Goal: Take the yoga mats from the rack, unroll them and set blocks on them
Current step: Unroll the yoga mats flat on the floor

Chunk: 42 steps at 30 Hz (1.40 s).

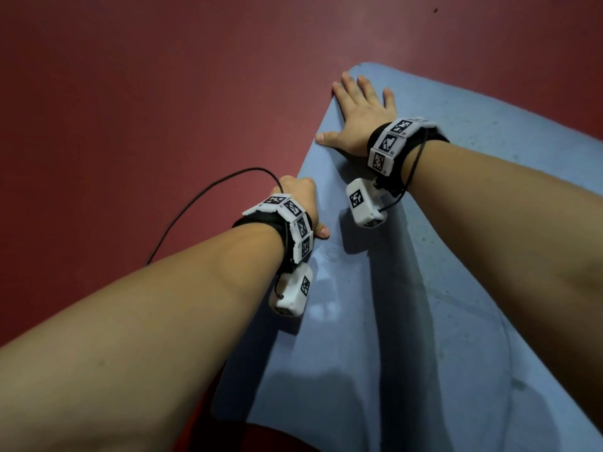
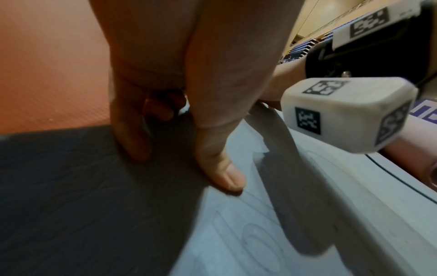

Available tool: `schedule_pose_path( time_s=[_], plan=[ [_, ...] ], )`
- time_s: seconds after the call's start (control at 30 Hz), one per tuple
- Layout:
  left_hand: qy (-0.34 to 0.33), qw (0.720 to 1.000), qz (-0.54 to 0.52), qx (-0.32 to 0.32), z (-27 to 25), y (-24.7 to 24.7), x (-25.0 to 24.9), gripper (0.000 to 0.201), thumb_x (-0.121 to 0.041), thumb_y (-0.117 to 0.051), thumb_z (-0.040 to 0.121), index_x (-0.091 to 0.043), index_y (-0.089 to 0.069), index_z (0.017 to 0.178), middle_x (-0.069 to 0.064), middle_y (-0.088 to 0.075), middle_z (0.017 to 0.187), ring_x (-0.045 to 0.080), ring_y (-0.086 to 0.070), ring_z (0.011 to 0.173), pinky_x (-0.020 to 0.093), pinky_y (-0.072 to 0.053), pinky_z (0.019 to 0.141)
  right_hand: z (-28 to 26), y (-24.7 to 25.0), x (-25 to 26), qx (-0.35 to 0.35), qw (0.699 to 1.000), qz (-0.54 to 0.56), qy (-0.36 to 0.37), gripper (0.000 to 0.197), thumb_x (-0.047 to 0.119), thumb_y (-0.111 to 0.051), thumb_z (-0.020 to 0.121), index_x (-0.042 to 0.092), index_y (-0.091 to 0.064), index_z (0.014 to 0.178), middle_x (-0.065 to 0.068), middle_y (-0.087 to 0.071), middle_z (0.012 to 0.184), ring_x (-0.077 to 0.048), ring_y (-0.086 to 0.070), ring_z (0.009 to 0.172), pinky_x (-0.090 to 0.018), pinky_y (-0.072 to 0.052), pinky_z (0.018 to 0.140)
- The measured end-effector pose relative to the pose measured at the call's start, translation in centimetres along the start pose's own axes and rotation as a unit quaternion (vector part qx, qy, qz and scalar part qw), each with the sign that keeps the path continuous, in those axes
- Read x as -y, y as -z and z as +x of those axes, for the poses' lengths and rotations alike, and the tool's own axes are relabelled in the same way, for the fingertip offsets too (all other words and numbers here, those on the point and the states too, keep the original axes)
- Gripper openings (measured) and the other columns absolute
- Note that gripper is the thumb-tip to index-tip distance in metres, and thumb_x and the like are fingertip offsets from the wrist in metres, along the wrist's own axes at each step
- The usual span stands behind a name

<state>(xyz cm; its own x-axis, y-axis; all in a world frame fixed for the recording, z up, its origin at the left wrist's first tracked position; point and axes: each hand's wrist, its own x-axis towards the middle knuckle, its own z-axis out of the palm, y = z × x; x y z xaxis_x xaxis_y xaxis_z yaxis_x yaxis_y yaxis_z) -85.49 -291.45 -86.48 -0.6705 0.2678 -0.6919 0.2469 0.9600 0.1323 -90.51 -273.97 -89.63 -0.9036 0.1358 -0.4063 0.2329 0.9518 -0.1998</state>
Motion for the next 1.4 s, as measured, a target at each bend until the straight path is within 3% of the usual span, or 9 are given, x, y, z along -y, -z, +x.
schedule_pose_path(
  time_s=[0.23,0.33,0.57,0.67,0.83,1.0,1.17,1.3,1.4],
  plan=[
    [-0.013,1.0,-0.021,0.008,0.4,0.1,0.7,0.057,-0.04,-0.093,0.062,-0.013,-0.048,0.086,0.009,-0.052,0.094,0.023,-0.052,0.067,0.028,-0.03,0.046,0.0,0.1,0.4,-0.01,1.0,-0.004,-0.007,0.101,0.076,-0.048,0.08,0.027,-0.004,0.157,0.008,0.006,0.165,-0.018,0.007,0.152,-0.056,0.002,0.119],
    [-0.027,1.0,-0.008,0.006,0.5,0.2,1.0,0.063,-0.053,-0.091,0.057,-0.016,-0.046,0.08,0.01,-0.055,0.089,0.026,-0.055,0.067,0.029,-0.035,0.05,-0.3,0.8,1.2,0.011,1.0,-0.012,-0.024,0.099,0.073,-0.048,0.082,0.028,-0.002,0.157,0.007,0.007,0.165,-0.02,0.007,0.152,-0.061,-0.001,0.118],
    [-0.041,0.999,-0.01,-0.019,-0.2,0.0,1.1,0.066,-0.061,-0.088,0.053,-0.017,-0.046,0.076,0.01,-0.061,0.088,0.031,-0.057,0.077,0.037,-0.045,0.061,-4.8,-2.2,3.3,0.014,0.999,-0.001,-0.039,0.066,0.054,-0.036,0.098,0.044,-0.003,0.154,-0.001,0.016,0.164,-0.027,0.016,0.15,-0.064,0.006,0.115],
    [-0.028,0.998,-0.006,-0.052,-1.3,-0.4,1.1,0.068,-0.06,-0.087,0.058,-0.012,-0.05,0.088,0.013,-0.06,0.105,0.035,-0.06,0.09,0.041,-0.05,0.071,-7.9,-3.5,3.4,0.022,0.999,0.0,-0.027,0.067,0.052,-0.037,0.098,0.043,-0.002,0.154,-0.001,0.016,0.164,-0.026,0.016,0.15,-0.063,0.006,0.116],
    [0.006,0.993,0.006,-0.117,-4.5,-3.2,1.7,0.066,-0.057,-0.074,0.078,-0.012,-0.051,0.119,0.015,-0.042,0.126,0.039,-0.055,0.101,0.042,-0.042,0.074,-12.2,-6.1,4.0,0.014,0.999,0.009,-0.031,0.065,0.05,-0.035,0.099,0.042,-0.003,0.154,0.0,0.018,0.163,-0.024,0.017,0.15,-0.062,0.007,0.116],
    [0.0,0.992,-0.008,-0.124,-8.3,-5.6,4.5,0.047,-0.04,-0.07,0.087,-0.017,-0.047,0.121,0.013,-0.037,0.122,0.039,-0.055,0.085,0.041,-0.045,0.072,-14.9,-6.2,4.8,0.064,0.997,-0.013,-0.03,0.073,0.049,-0.046,0.096,0.043,-0.002,0.154,-0.001,0.019,0.163,-0.027,0.017,0.15,-0.065,0.0,0.116],
    [0.025,0.992,-0.034,-0.116,-12.2,-7.9,8.1,0.044,-0.014,-0.047,0.091,-0.028,-0.042,0.132,0.014,-0.037,0.122,0.045,-0.057,0.098,0.05,-0.05,0.087,-17.7,-6.7,8.3,0.126,0.991,-0.054,-0.003,0.081,0.048,-0.057,0.092,0.047,-0.002,0.152,-0.006,0.021,0.162,-0.042,0.016,0.147,-0.072,-0.007,0.112],
    [0.119,0.982,-0.061,-0.132,-14.0,-10.0,9.8,0.038,-0.012,-0.051,0.091,-0.013,-0.047,0.128,0.017,-0.047,0.129,0.043,-0.054,0.116,0.05,-0.046,0.095,-19.3,-7.8,11.2,0.149,0.984,-0.092,0.043,0.082,0.034,-0.058,0.093,0.05,-0.004,0.151,-0.005,0.02,0.162,-0.044,0.015,0.147,-0.072,-0.009,0.112],
    [0.16,0.978,-0.082,-0.102,-14.9,-10.9,11.1,0.025,-0.013,-0.05,0.089,-0.009,-0.061,0.111,0.017,-0.061,0.122,0.039,-0.061,0.109,0.046,-0.051,0.091,-20.2,-7.9,13.0,0.161,0.978,-0.113,0.074,0.08,0.03,-0.057,0.093,0.048,-0.006,0.153,-0.004,0.016,0.163,-0.043,0.011,0.148,-0.068,-0.016,0.113]
  ],
)
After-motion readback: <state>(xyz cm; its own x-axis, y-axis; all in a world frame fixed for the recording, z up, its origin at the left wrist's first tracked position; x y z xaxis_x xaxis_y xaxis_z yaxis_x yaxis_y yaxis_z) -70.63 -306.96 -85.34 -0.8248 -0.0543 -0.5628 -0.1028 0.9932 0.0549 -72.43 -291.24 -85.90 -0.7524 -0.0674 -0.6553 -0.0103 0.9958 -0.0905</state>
